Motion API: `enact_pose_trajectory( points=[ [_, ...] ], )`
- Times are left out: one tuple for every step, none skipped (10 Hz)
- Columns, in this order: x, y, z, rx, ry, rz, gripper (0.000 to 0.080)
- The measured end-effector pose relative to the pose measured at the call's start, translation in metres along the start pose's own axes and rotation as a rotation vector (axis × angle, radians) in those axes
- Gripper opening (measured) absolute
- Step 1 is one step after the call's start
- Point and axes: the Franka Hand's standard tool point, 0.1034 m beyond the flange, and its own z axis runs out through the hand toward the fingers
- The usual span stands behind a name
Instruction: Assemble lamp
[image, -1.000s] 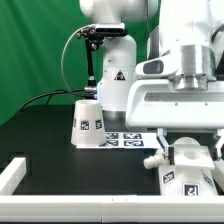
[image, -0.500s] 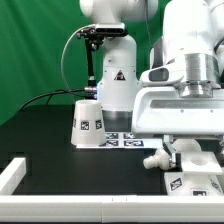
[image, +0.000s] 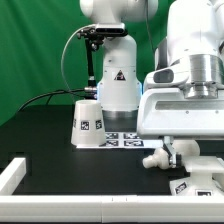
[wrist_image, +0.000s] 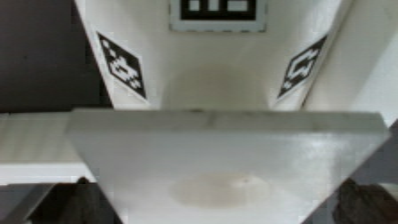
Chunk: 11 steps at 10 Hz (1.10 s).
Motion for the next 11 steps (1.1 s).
enact_pose_trajectory(
  points=[
    [0.000, 0.000, 0.000, 0.000, 0.000, -0.001, 0.0689],
    [0.000, 0.000, 0.000, 0.000, 0.000, -0.009, 0.0698],
    [-0.001, -0.002, -0.001, 0.002, -0.015, -0.020, 0.0698],
    [0.001, -0.009, -0.014, 0.009, -0.052, -0.011, 0.0699],
    [0.005, -0.006, -0.029, 0.016, -0.068, -0.058, 0.0699],
    [0.004, -0.001, -0.042, 0.027, -0.115, -0.107, 0.0699],
    [0.004, -0.007, -0.050, 0.040, -0.117, -0.143, 0.0699],
    [-0.001, -0.018, -0.053, 0.047, -0.118, -0.166, 0.0699],
    [0.000, -0.011, -0.048, 0.035, -0.097, -0.207, 0.0699],
    [-0.002, -0.010, -0.046, 0.038, -0.102, -0.271, 0.0699],
    [-0.002, -0.010, -0.047, 0.040, -0.101, -0.298, 0.0699]
  ],
)
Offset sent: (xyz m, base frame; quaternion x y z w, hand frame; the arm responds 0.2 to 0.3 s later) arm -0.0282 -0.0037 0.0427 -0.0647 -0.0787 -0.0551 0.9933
